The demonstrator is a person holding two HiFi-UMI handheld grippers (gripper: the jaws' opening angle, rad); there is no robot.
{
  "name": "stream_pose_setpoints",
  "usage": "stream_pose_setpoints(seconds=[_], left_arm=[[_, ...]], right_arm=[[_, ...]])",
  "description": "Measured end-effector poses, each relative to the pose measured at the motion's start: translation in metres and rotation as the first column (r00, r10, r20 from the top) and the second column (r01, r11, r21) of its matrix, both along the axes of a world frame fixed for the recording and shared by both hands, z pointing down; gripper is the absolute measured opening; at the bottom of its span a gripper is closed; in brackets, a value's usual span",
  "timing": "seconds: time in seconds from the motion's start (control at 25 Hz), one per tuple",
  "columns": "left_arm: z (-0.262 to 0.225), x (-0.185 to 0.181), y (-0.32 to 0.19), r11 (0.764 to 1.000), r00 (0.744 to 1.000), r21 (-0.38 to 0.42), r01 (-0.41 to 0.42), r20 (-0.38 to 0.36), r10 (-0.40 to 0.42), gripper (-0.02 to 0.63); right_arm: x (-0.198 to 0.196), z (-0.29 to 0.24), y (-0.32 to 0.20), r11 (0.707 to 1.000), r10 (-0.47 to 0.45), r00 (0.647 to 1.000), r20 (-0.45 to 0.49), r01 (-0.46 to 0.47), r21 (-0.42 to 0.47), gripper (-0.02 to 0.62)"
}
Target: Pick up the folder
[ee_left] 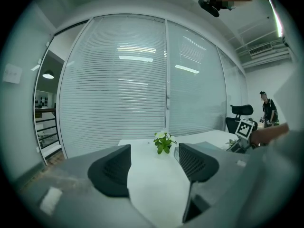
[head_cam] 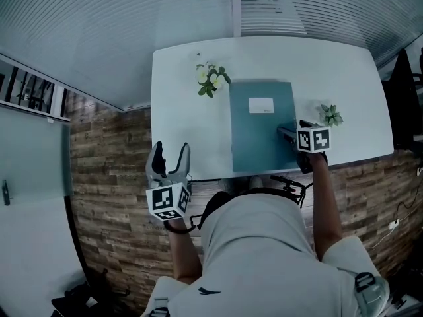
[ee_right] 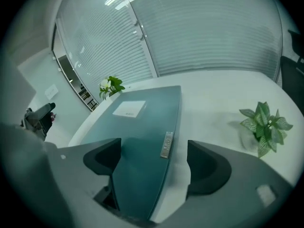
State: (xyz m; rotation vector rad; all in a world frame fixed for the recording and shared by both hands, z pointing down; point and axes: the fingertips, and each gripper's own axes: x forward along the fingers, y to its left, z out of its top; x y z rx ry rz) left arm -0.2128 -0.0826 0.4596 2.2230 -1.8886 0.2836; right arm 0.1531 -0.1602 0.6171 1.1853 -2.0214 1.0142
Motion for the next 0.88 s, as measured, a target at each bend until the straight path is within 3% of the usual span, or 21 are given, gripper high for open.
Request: stream_pose_setpoints(seconds=[0.24, 0.88], left_arm=[[0.005, 0.004, -0.006, 1.0, 1.0, -0.007, -0.013, -0.003, 0.013, 0.322], [0.033, 0.022, -0.027, 0.995, 0.996, -0.058, -0.082, -0.034, 0.081, 0.322]], right_arm=[[-0.012, 0.025, -0.003, 0.971, 0.087, 0.962, 0.26, -0.023, -0.237, 0.442], [-0.012, 0.025, -0.002, 0.967, 0.072, 0.965, 0.252, -0.006, -0.254, 0.436]])
